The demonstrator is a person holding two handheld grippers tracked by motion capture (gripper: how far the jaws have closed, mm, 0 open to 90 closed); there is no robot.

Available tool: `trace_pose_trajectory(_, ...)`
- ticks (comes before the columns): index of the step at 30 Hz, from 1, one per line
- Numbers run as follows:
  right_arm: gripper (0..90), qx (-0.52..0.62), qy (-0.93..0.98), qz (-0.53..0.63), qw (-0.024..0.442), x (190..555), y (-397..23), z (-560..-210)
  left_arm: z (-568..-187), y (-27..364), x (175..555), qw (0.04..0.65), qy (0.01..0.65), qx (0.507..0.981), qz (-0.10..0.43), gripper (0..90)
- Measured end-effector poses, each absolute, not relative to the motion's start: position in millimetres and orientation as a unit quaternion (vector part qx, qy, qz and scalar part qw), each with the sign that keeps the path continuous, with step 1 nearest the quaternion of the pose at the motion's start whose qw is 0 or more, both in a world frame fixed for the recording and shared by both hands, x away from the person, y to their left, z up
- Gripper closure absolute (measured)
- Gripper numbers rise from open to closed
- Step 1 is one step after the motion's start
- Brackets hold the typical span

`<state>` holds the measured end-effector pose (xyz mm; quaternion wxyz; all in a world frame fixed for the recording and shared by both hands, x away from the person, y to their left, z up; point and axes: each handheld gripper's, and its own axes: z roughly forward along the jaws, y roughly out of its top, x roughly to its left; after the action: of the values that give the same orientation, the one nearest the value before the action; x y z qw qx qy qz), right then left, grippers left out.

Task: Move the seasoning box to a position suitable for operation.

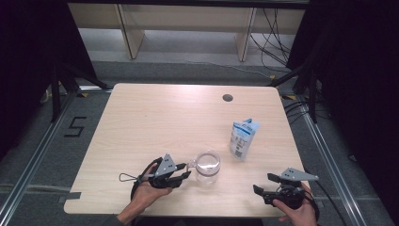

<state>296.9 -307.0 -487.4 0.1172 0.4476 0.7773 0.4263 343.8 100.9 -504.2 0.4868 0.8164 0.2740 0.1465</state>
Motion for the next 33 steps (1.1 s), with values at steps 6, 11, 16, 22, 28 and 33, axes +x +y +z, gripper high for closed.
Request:
trace_pose_trajectory(6, 20.9, 0.431, 0.782, 0.432, 0.127, 298, -309, -487, -495, 114, 332, 0.502, 0.290, 0.803, 0.137, 56.4)
trace_pose_trajectory(11, 22.8, 0.436, 0.778, 0.439, 0.112, 297, -306, -486, -477, 122, 323, 0.526, 0.290, 0.787, 0.139, 65.3)
trace_pose_trajectory(16, 25.1, 0.440, 0.770, 0.451, 0.101, 296, -304, -485, -462, 123, 325, 0.539, 0.296, 0.773, 0.153, 74.9)
trace_pose_trajectory(22, 25.8, 0.441, 0.769, 0.452, 0.100, 296, -305, -485, -454, 115, 329, 0.544, 0.296, 0.770, 0.152, 81.5)
trace_pose_trajectory(28, 26.0, 0.428, 0.775, 0.451, 0.111, 298, -305, -486, -448, 104, 335, 0.548, 0.292, 0.770, 0.146, 84.1)
trace_pose_trajectory(33, 26.0, 0.423, 0.774, 0.456, 0.116, 299, -306, -487, -448, 98, 340, 0.546, 0.287, 0.774, 0.143, 85.7)
